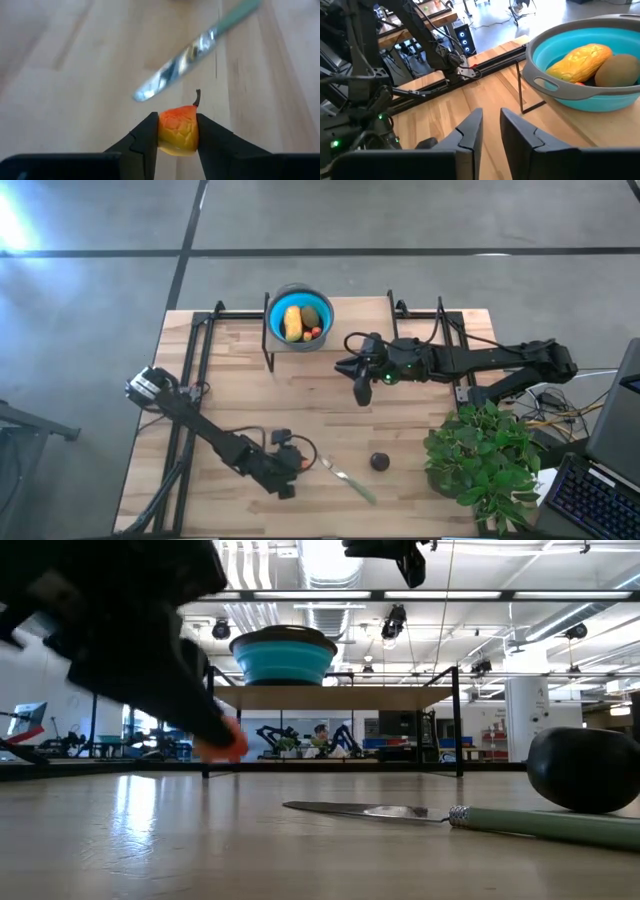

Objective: Pick & Place Fruit
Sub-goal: Put the pear into the blue strainer bowl on the shelf

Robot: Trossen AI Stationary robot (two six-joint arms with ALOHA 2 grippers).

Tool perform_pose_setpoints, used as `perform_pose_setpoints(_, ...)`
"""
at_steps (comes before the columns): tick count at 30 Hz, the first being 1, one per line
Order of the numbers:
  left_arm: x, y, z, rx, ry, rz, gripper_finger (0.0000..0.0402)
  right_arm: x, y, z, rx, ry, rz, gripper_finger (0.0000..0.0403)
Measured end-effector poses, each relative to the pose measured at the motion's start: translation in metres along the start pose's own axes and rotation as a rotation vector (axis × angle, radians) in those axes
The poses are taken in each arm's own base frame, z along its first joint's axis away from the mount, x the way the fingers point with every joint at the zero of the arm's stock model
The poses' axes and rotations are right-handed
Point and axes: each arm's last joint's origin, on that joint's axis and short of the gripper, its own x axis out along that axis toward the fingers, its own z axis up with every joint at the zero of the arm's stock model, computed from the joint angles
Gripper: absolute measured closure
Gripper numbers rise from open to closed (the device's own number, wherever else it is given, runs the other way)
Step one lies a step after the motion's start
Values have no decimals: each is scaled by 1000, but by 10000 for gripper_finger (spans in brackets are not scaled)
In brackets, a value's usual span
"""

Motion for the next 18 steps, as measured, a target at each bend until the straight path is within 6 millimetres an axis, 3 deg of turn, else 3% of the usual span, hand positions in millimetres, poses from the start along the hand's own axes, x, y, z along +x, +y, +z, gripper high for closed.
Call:
perform_pose_setpoints(8, -23, 15, 31, -14, -116, 45, 286, -11, 0, 6, 0, -21, 11, 367)
perform_pose_setpoints(18, -59, 54, 80, -15, -279, 106, 286, -20, -3, 3, -18, 42, -12, 370)
